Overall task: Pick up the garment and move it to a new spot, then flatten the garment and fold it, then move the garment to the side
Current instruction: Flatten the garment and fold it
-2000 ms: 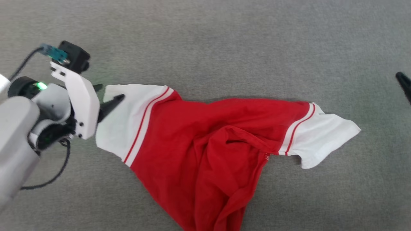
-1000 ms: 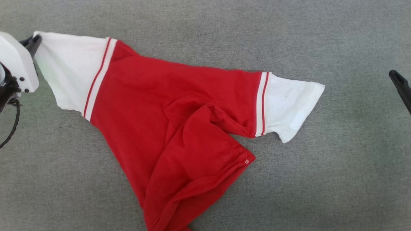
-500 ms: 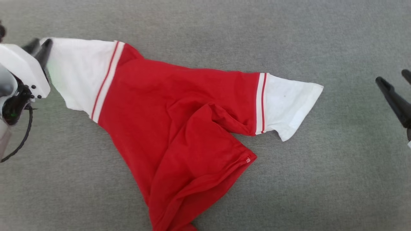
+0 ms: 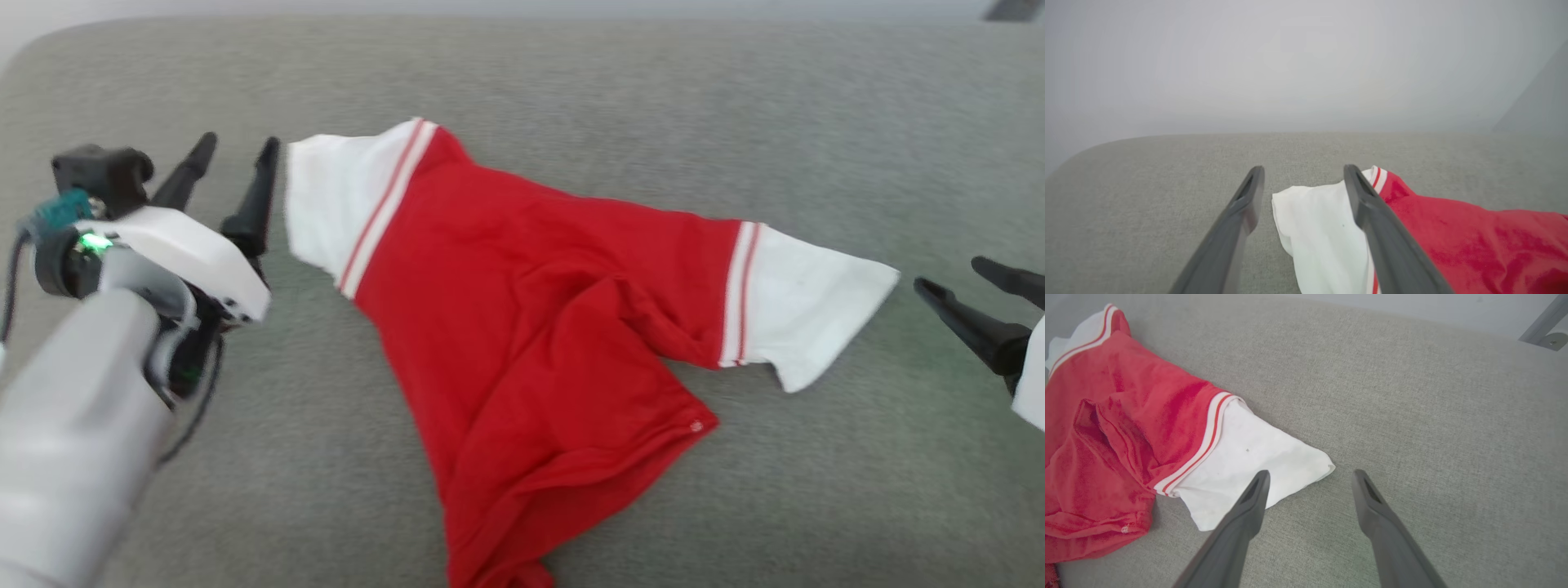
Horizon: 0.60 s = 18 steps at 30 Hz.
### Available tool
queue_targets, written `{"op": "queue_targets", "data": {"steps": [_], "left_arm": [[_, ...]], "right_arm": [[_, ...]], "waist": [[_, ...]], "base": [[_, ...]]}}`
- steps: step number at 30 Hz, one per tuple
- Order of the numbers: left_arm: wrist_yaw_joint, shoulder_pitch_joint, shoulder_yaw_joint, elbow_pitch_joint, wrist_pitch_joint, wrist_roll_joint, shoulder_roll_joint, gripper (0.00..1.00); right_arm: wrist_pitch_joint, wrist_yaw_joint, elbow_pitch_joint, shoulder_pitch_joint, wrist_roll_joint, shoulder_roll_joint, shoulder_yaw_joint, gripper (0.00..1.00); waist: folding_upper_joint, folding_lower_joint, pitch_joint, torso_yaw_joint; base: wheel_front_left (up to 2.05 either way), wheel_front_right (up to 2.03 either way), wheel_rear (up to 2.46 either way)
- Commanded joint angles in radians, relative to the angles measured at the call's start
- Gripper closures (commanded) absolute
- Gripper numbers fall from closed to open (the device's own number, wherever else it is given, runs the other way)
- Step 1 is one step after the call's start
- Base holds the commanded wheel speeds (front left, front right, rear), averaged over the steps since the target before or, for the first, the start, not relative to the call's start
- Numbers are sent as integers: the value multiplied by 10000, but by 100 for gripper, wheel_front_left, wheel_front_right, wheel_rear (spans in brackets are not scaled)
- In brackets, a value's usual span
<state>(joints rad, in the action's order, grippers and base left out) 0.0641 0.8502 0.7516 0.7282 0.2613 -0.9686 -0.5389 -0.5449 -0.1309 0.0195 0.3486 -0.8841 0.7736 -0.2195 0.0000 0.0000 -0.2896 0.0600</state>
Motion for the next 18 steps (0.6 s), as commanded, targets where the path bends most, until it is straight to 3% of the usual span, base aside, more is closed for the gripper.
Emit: {"op": "queue_targets", "data": {"steps": [1,4,8,18], "left_arm": [[-344,-777,-581,-633,41,634,202,0],[-696,-1793,-1812,-2013,47,1736,631,0],[-823,-3143,-2884,-3370,46,2961,1333,0],[-638,-4567,-3689,-4405,48,4939,2609,0]], "right_arm": [[-349,4,156,243,-122,155,-138,0],[-889,4,436,665,-213,427,-381,0],[-1662,4,860,1253,-345,720,-840,0],[-2881,5,1604,2388,-292,1546,-2370,0]], "waist": [[0,0,83,461],[0,0,5,853],[0,0,-184,1328],[0,0,-685,2157]], "base": [[0,0,0],[0,0,0],[0,0,0],[0,0,0]]}}
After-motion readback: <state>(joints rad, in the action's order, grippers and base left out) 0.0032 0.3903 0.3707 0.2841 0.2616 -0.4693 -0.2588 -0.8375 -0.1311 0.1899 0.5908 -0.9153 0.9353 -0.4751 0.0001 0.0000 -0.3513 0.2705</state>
